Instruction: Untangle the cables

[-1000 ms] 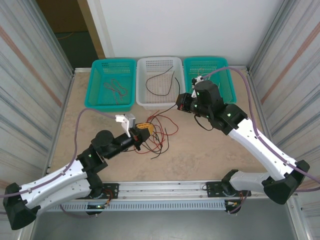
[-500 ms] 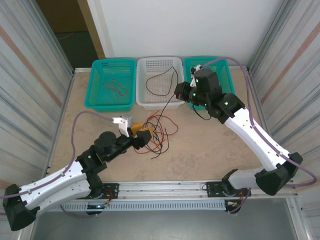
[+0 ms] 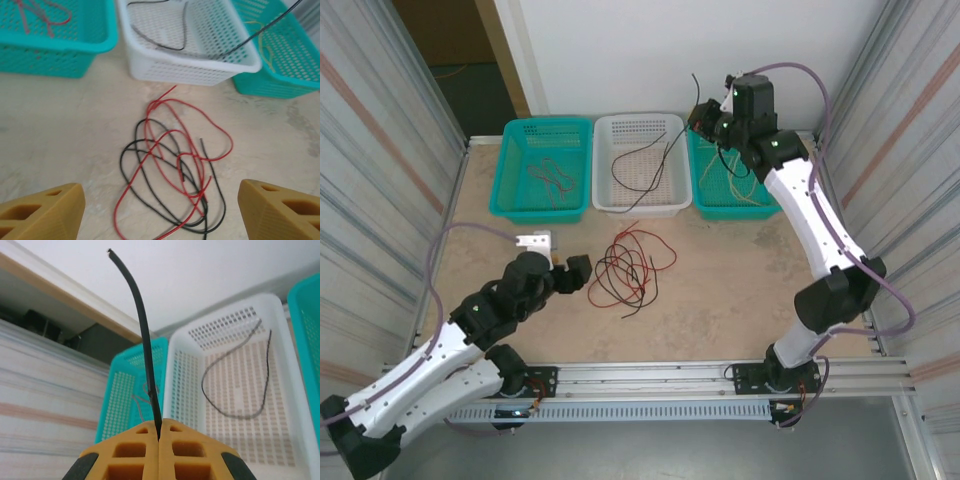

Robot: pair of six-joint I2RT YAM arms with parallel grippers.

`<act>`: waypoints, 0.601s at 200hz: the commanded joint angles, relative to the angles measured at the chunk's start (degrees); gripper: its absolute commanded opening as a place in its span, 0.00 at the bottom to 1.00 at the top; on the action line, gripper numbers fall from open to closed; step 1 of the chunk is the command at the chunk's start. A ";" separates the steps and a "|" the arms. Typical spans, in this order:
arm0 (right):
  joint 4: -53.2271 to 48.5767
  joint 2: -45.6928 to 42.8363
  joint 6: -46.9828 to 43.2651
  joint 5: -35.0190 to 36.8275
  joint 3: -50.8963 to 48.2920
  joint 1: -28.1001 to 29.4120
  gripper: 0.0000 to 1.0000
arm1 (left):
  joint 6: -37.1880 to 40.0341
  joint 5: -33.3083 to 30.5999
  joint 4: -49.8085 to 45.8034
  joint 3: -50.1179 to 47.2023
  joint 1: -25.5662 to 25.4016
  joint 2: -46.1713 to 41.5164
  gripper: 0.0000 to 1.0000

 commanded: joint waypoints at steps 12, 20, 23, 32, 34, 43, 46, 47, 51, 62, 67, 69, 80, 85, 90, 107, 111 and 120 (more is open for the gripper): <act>-0.83 7.18 -0.34 -4.26 11.29 -2.04 0.00 | -4.87 9.43 -2.46 -3.39 6.51 -2.02 0.79; -1.39 9.28 -0.54 -4.58 13.62 -2.49 0.00 | -4.99 10.89 -2.51 -3.79 7.86 -1.86 0.78; -1.49 10.04 -0.66 -4.61 14.36 -2.67 0.00 | -5.00 11.35 -2.53 -3.94 8.27 -1.81 0.78; -2.00 12.42 -0.91 -4.79 16.56 -3.08 0.00 | -5.04 12.42 -2.63 -4.25 9.37 -1.41 0.78; -2.16 13.02 -0.94 -4.85 17.13 -3.23 0.00 | -5.05 12.74 -2.65 -4.37 9.57 -1.35 0.77; -3.15 16.05 -0.88 -6.03 19.98 -3.78 0.00 | -5.00 13.70 -2.56 -4.67 10.25 -0.86 0.77; -3.50 17.02 -0.86 -6.55 21.06 -3.94 0.00 | -4.97 13.96 -2.56 -4.82 10.42 -0.66 0.76; -3.71 17.33 -0.86 -6.74 21.44 -3.98 0.00 | -4.94 14.10 -2.55 -4.84 10.49 -0.55 0.76; -4.44 18.78 -0.86 -7.44 22.93 -4.17 0.00 | -4.98 14.33 -2.39 -5.02 10.60 -0.42 0.76; -6.42 22.94 -1.01 -9.44 27.01 -4.46 0.00 | -4.99 14.80 -1.92 -5.50 10.67 0.26 0.76; -7.31 24.69 -1.26 -10.25 28.77 -4.48 0.00 | -4.99 14.97 -1.78 -5.68 10.72 0.48 0.76; -7.69 25.38 -1.33 -10.55 29.44 -4.46 0.00 | -4.97 15.05 -1.65 -5.82 10.73 0.59 0.76; -9.02 28.65 -1.81 -11.59 31.99 -4.46 0.00 | -4.97 15.33 -1.02 -6.32 10.79 1.21 0.76; -9.34 29.97 -1.99 -12.10 32.55 -4.46 0.01 | -5.02 15.37 -0.86 -6.52 10.73 1.45 0.76; -9.45 30.96 -2.26 -12.83 32.85 -4.53 0.03 | -5.17 15.37 -0.64 -6.62 10.81 1.81 0.76; -10.01 33.95 -3.06 -14.81 33.31 -4.63 0.14 | -5.39 15.37 -0.02 -6.65 10.90 3.13 0.78; -10.50 34.56 -3.37 -14.83 33.46 -4.64 0.16 | -5.35 15.38 0.01 -6.50 11.02 3.46 0.78; -11.94 35.77 -3.99 -14.09 34.03 -4.78 0.21 | -5.45 15.27 -0.04 -5.97 11.19 4.40 0.78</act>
